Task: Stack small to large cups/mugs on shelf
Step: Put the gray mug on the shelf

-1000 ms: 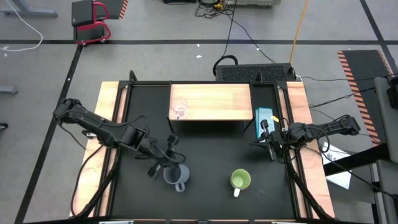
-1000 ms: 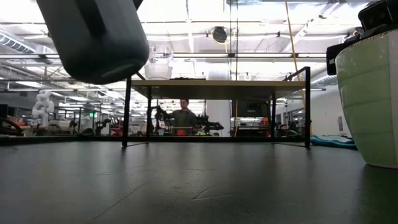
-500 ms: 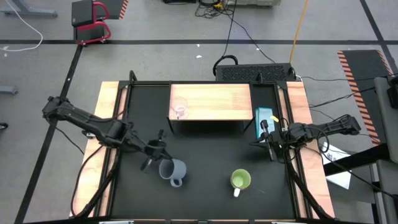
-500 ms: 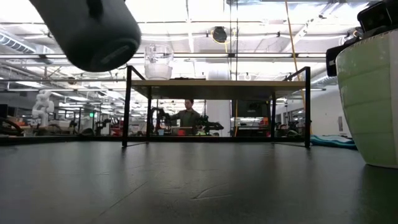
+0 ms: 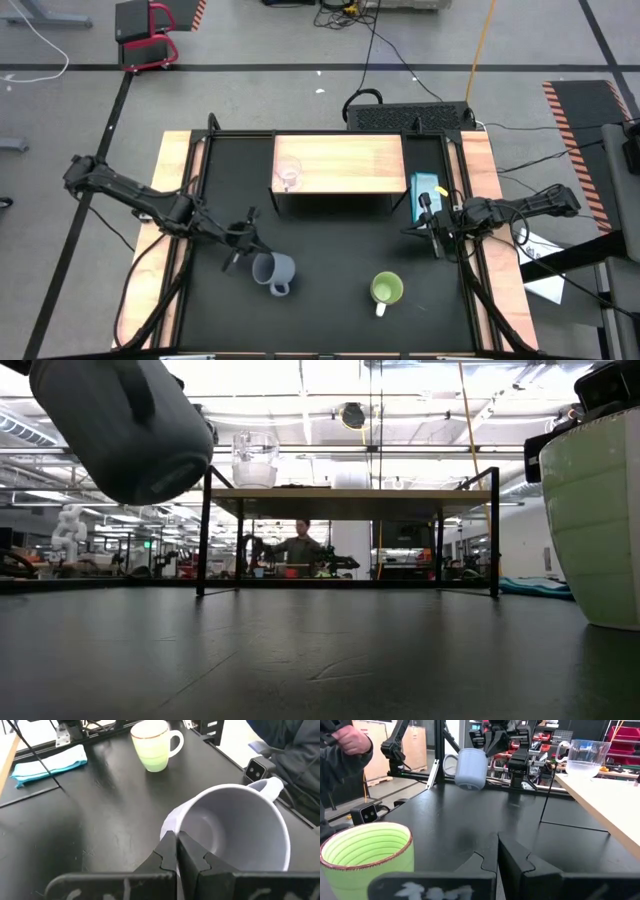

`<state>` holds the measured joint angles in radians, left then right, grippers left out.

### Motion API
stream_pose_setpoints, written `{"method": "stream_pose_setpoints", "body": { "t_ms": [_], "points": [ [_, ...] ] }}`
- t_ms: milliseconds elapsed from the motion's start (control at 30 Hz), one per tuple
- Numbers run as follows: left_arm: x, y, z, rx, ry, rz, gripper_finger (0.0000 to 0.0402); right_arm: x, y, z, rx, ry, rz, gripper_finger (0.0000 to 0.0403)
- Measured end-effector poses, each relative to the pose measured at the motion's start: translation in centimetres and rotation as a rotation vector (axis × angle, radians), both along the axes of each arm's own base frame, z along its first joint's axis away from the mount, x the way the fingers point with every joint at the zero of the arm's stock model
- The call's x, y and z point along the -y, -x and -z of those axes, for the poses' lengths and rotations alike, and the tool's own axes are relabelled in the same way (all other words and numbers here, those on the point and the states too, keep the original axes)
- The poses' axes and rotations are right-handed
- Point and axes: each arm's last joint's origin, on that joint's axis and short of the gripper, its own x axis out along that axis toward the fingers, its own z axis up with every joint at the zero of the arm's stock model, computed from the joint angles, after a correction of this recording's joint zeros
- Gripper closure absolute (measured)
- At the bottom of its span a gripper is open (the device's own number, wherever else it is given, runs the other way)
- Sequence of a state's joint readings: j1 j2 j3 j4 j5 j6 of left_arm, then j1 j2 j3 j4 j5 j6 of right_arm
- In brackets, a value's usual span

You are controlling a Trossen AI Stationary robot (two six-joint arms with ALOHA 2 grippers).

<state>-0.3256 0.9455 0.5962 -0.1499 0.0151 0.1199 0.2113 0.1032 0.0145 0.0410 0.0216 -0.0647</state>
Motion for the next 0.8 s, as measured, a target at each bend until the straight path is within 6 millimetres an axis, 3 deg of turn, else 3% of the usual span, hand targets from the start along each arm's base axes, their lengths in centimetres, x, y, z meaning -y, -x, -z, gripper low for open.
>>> {"method": "stream_pose_setpoints", "body": {
  "t_ms": [800],
  "points": [
    [-0.41, -0.16, 0.3, 0.024, -0.021, -0.06, 0.0401, 0.0, -0.01, -0.08, 0.008, -0.001, 0.0, 0.0403]
  ]
}}
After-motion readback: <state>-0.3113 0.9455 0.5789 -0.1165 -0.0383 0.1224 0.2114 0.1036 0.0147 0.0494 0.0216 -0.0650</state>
